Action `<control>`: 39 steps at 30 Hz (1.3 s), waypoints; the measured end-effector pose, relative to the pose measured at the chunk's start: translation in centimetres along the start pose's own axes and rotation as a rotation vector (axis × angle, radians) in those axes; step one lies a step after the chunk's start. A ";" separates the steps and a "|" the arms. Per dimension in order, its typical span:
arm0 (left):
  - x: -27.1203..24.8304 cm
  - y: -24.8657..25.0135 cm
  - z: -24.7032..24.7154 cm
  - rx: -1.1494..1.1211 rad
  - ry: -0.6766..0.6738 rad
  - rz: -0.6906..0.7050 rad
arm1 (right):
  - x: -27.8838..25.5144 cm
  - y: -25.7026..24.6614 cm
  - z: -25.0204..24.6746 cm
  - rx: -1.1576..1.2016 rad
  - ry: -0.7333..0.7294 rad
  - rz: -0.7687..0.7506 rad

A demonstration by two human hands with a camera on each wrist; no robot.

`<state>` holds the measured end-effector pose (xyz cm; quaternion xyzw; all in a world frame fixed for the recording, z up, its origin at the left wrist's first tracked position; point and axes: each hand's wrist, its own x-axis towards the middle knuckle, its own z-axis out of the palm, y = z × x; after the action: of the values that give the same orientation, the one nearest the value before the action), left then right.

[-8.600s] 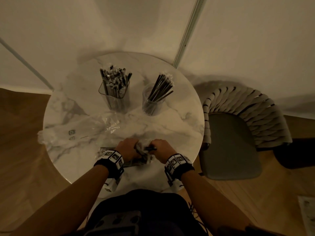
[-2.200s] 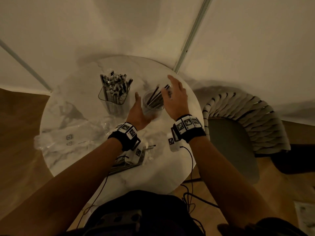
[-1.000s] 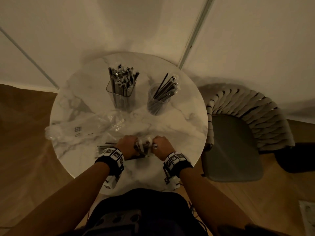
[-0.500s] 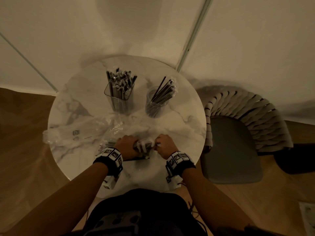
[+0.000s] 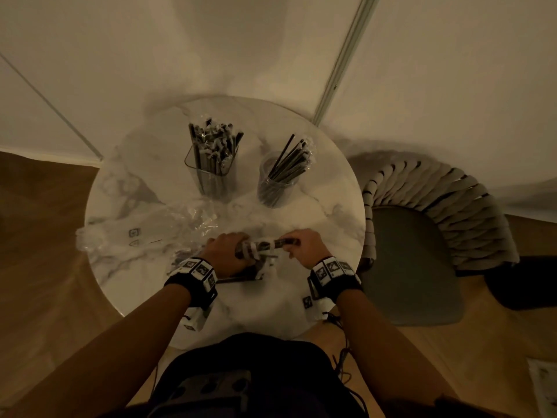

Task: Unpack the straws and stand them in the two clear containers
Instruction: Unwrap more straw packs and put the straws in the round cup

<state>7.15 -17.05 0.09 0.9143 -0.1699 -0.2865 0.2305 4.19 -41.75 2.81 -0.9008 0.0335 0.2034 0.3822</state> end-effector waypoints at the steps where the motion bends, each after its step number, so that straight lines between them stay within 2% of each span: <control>1: 0.0 0.1 -0.1 -0.023 0.009 0.002 | 0.0 0.2 -0.3 0.046 0.010 0.017; 7: 0.3 0.2 0.2 -0.029 0.011 -0.042 | 0.4 0.1 -0.1 0.302 0.017 0.140; 10: 0.3 0.3 0.3 -0.013 0.008 -0.043 | 0.4 -0.2 0.7 0.422 0.070 0.126; 13: 0.2 0.1 0.4 -0.008 -0.004 -0.054 | 0.3 -0.3 0.8 0.464 0.121 0.096; 18: 0.1 -0.1 0.4 -0.018 0.015 -0.076 | 0.3 0.8 -0.1 0.471 0.204 0.136; 26: 0.1 0.3 0.6 0.006 -0.022 -0.080 | -0.1 0.4 -0.4 0.596 0.155 0.143; 31: 0.0 0.4 0.0 0.029 -0.065 -0.114 | -0.6 0.8 -3.2 0.524 0.207 0.181; 39: 0.4 0.6 -0.9 0.046 -0.011 -0.121 | -2.1 0.7 -12.9 0.274 0.281 0.168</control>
<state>7.86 -17.46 0.92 0.9264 -0.1220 -0.3011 0.1905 6.53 -51.46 11.25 -0.8540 0.1887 0.1004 0.4743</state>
